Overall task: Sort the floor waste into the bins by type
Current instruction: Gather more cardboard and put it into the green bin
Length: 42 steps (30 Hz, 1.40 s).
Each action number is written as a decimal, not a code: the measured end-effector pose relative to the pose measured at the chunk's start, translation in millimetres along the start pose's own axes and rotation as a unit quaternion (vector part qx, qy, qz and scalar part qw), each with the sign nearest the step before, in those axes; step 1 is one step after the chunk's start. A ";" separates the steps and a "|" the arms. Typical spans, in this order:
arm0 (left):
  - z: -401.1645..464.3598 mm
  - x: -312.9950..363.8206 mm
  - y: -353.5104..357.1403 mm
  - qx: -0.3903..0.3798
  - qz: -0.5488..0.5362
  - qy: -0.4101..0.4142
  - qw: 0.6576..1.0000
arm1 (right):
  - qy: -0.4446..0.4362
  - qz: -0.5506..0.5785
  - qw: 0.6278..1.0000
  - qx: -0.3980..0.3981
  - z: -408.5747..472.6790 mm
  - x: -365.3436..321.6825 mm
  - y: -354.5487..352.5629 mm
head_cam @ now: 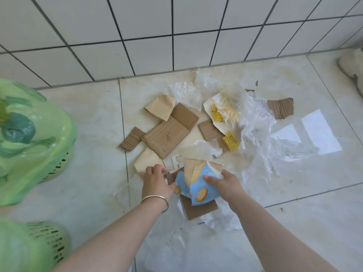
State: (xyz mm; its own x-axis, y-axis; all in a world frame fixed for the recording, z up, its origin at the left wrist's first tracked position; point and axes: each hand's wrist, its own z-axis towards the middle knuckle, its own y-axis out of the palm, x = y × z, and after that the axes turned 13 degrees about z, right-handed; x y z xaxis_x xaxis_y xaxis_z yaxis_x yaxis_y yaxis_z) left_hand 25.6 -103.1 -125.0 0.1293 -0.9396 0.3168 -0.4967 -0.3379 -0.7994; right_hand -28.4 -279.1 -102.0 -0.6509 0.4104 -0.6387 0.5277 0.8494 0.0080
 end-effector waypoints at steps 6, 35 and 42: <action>-15.0 -7.9 10.1 -0.078 0.012 -0.137 0.987 | -0.011 -0.074 0.996 0.051 3.5 21.8 7.8; -29.1 6.7 -122.1 -0.077 -0.369 -0.020 0.926 | 0.004 0.115 0.983 -0.144 -40.8 -46.4 47.2; -86.5 -15.5 -208.1 0.000 -0.433 0.021 0.901 | -0.141 0.009 0.975 -0.173 -133.2 -113.7 104.0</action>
State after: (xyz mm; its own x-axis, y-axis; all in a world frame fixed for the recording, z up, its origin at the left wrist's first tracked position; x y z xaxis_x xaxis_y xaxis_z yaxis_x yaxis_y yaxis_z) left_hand 52.8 -13.5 80.7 0.4363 -0.3209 0.8406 -0.2253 -0.9435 -0.2432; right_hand 27.8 -193.2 74.0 -0.4412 0.3592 -0.8224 0.2900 0.9243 0.2482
